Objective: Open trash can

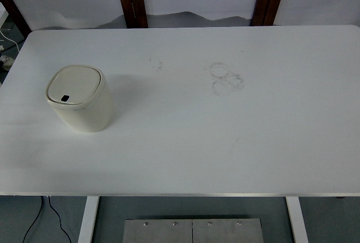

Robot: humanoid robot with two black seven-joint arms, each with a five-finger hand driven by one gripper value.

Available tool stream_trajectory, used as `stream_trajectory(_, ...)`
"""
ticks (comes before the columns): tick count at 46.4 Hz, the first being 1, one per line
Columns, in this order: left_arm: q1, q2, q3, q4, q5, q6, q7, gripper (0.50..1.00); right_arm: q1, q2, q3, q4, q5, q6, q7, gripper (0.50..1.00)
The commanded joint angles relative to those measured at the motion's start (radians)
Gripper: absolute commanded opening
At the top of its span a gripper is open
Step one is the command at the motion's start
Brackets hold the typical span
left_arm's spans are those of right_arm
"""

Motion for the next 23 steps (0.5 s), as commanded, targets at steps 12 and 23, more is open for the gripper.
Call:
stream_trajectory(12,0.000,0.000,0.000,0.000,0.000,0.000,-0.012,1.000,0.001,0.000,0.000,0.000,0.000,0.000,0.000,0.995)
stream_trajectory(23,0.000,-0.002,0.000,0.002,0.013,0.000,-0.014,1.000,0.001,0.000,0.000,-0.002,0.000,0.000,0.000,0.995)
